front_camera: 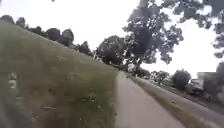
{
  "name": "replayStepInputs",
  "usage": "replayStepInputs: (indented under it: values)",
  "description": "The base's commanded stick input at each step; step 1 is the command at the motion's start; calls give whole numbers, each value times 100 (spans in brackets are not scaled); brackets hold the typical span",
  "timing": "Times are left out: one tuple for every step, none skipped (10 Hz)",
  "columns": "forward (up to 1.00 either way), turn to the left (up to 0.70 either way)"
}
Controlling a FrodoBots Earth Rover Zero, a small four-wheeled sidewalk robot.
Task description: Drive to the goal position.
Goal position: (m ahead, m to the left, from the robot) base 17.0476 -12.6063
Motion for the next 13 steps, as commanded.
replayStepInputs:
  values:
    - [100,0]
    - [100,0]
    - [100,0]
    - [100,0]
    - [9,0]
    - [0,0]
    - [0,0]
    - [0,0]
    - [0,0]
    - [0,0]
    - [0,0]
    - [0,0]
    - [0,0]
